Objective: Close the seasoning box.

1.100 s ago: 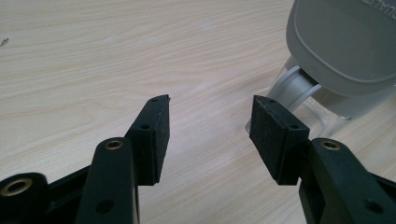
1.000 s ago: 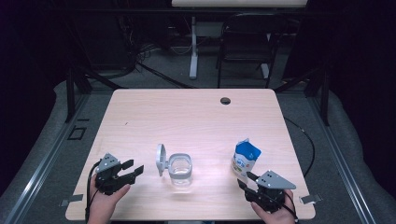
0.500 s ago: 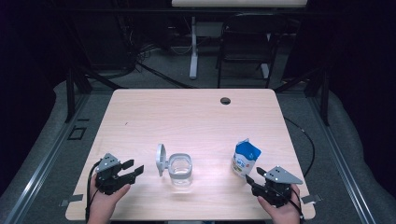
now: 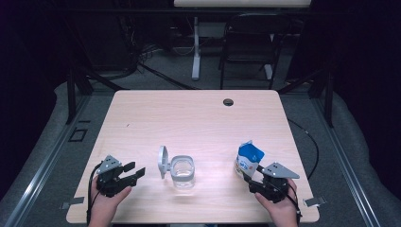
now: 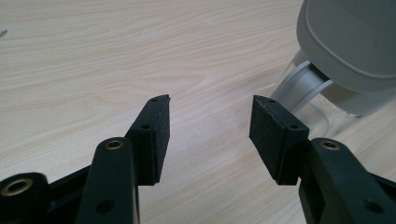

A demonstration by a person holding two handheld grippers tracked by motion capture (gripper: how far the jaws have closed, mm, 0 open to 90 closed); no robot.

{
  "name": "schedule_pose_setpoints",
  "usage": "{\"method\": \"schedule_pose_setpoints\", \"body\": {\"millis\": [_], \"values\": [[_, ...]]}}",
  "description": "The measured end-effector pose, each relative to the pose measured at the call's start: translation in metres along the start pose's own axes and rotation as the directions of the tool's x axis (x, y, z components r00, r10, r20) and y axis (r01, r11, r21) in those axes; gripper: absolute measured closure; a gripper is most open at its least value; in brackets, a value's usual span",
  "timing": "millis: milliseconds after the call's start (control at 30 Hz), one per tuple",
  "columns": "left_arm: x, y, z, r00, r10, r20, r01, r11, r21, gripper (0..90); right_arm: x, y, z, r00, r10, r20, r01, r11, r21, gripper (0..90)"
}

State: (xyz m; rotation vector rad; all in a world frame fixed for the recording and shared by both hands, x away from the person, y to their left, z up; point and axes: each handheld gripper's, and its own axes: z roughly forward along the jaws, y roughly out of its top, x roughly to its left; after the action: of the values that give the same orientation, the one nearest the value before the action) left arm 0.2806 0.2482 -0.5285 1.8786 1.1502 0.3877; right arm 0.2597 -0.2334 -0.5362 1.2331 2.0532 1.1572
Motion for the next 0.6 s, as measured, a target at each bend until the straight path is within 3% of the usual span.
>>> {"method": "schedule_pose_setpoints", "body": {"millis": [600], "values": [[-0.001, -0.002, 0.002, 1.0000, 0.002, 0.003, -0.002, 1.0000, 0.003, 48.6, -0.001, 0.004, 0.022, 0.9997, -0.009, 0.022, 0.009, 1.000, 0.000, 36.3]]}}
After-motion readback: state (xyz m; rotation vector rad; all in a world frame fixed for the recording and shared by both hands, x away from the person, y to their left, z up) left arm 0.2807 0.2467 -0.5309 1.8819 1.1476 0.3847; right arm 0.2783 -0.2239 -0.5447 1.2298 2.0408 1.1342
